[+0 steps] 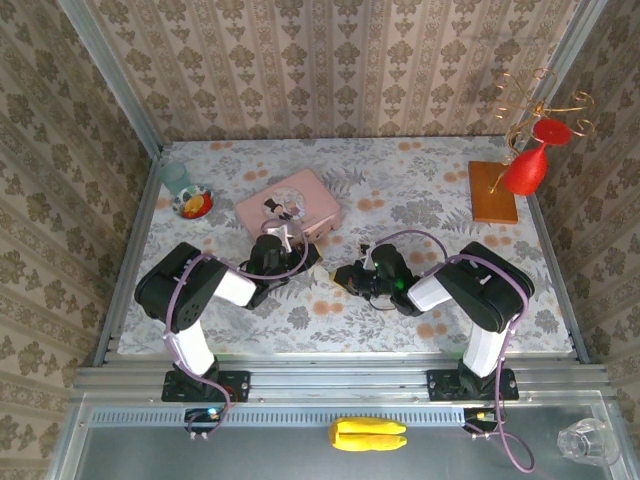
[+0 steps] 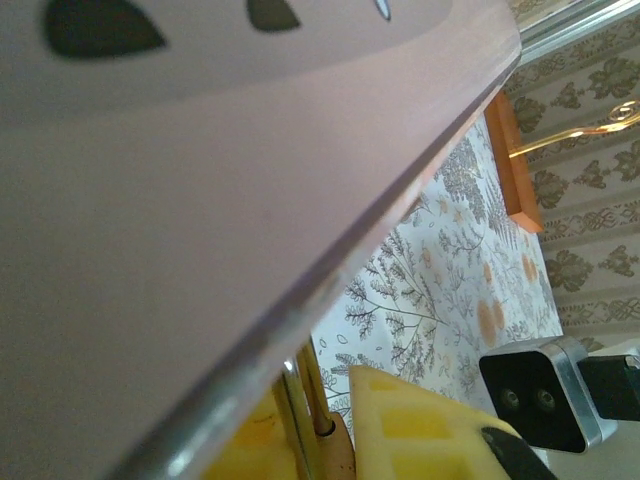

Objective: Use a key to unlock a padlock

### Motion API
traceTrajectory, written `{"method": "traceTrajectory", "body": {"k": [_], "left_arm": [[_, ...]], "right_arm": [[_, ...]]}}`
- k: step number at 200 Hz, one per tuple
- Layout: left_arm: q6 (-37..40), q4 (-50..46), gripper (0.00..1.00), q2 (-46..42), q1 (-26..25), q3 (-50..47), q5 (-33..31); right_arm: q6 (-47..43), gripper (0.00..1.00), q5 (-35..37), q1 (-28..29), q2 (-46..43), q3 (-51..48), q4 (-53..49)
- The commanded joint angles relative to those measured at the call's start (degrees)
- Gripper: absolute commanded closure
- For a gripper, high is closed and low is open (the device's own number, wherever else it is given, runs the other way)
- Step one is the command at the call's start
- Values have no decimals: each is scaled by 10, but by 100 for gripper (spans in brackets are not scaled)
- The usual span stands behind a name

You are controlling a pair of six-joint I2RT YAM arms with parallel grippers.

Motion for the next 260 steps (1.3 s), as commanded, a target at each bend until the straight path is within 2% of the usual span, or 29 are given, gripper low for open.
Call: {"method": "traceTrajectory", "body": {"k": [1,90,260], "left_arm": [[-53,59,99,-27,-13,7,28],[-45,27,100,-52,-25,14,15],[-58,66,100,-61,-21,-14,-2]], "right_arm": [[10,100,-13,2,7,5,31],[26,100,-26,-6,32,-11,84],[55,100,-38,-9,41,-31,146]]}}
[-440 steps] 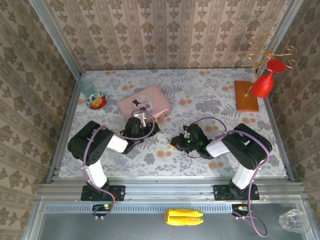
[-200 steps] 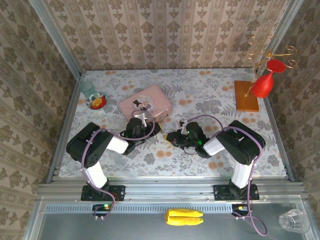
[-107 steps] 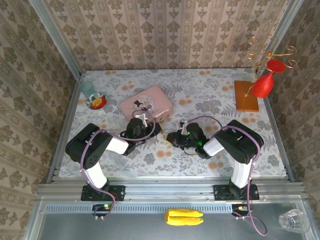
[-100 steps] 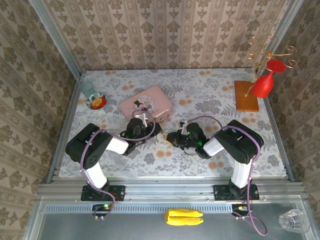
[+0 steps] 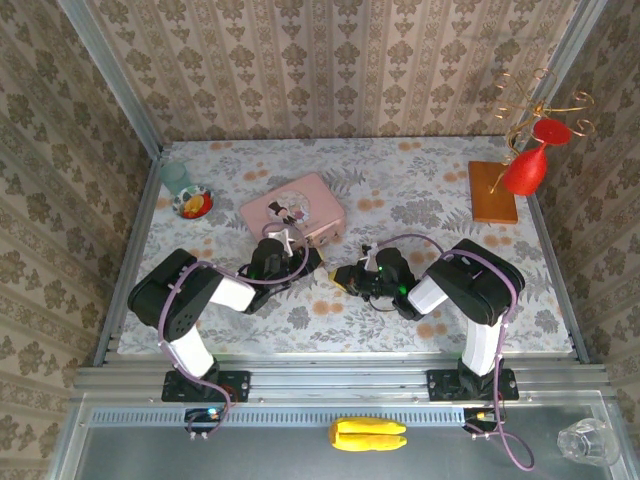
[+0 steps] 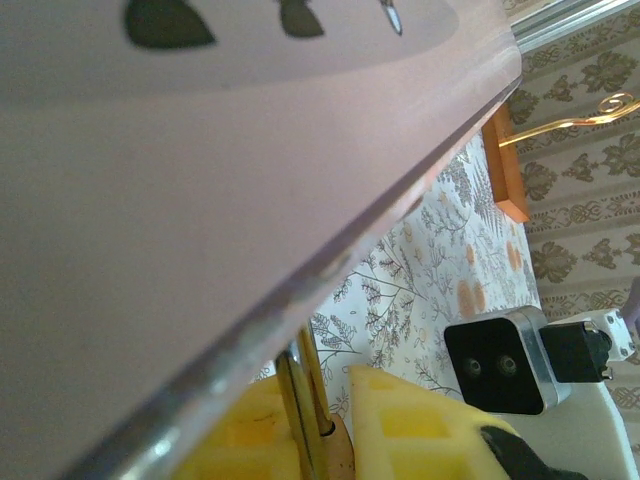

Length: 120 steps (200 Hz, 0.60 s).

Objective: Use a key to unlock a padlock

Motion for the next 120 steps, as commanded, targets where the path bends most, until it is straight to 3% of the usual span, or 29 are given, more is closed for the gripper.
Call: {"method": "traceTrajectory", "body": {"k": [1,120], "left_arm": [[-32,88,100,-26,0,2,10],[-41,121,100,-12,0,11,32]], "right_arm": [[10,100,-12,-2,4,-7,29],[62,100,-28,-6,26,-5,79]]}}
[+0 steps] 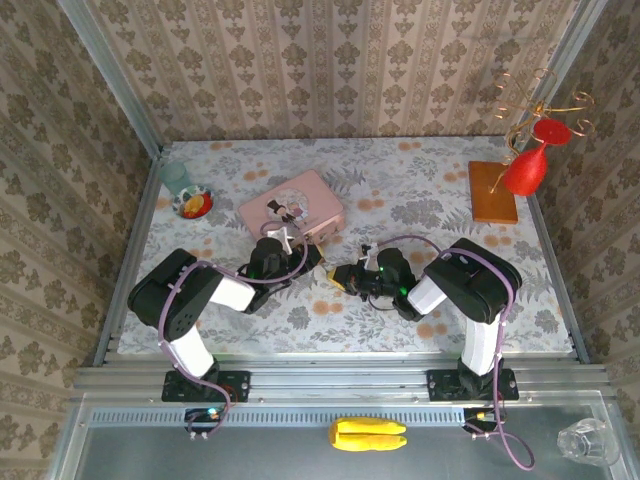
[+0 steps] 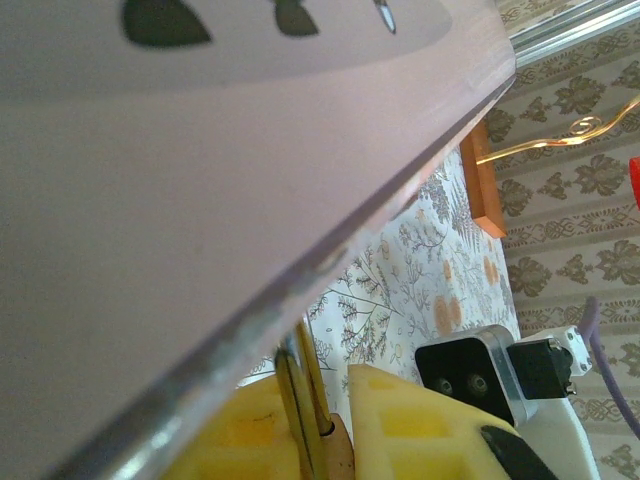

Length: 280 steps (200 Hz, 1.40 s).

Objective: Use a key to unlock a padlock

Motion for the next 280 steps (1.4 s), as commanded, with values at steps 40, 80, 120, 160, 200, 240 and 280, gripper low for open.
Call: {"method": "traceTrajectory", "body": {"k": [40,80,120,160,200,240,280], "left_arm": [[-21,97,100,-12,0,7,28],[-17,94,100,-15,1,7,28],[-19,97,100,-11,0,8,27],[-19,100,99,-11,0,8,26],[-20,104,99,-11,0,9,26],[-22,107,99,-11,0,8,26],[-27,107,99,-11,0,8,26]], "right_arm": [[31,100,-15,-6,32,0,62],[33,100,-14,-7,36,-3,68],[39,100,-16,-9,38,-5,75],[43,100,-21,-9,34,-4,77],[46,100,-23,-9,33,-3,79],[49,100,-21,-9,32,-4,80],[52,100,-21,-9,32,-2,80]]}}
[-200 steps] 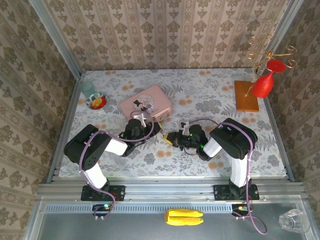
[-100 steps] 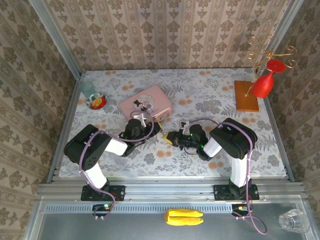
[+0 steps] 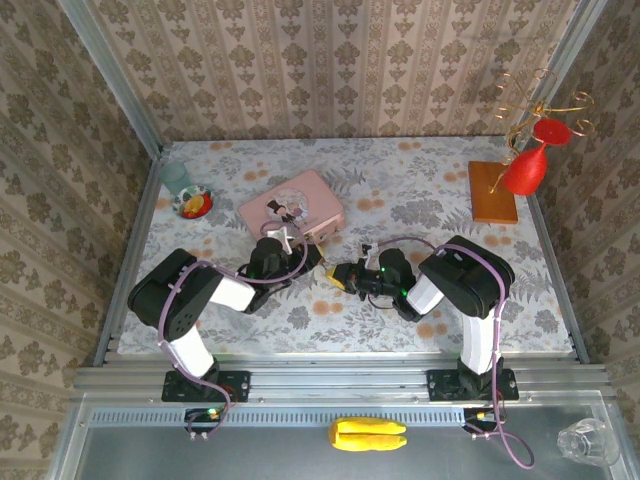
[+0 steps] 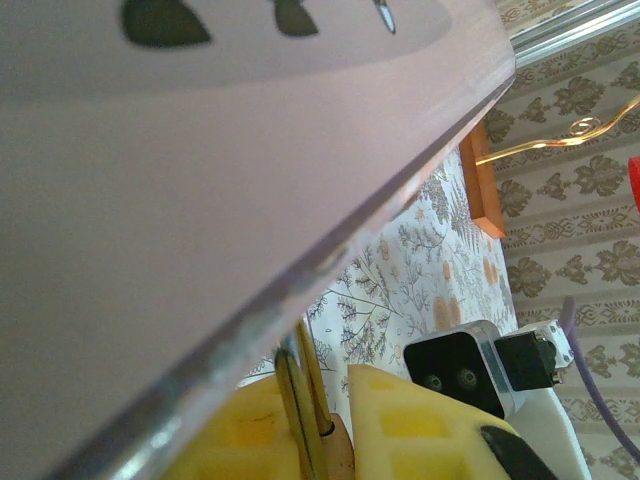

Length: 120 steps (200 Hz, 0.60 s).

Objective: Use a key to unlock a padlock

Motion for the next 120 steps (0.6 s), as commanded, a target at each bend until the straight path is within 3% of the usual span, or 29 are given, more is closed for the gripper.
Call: {"method": "traceTrajectory", "body": {"k": [1,120], "left_arm": [[-27,107,99,-11,0,8,26],[-31,126,99,-5,3,3,30]], "right_arm": [[8,100,-7,-4,2,-1,21],[17,100,-10,-4,-3,5,23]]}}
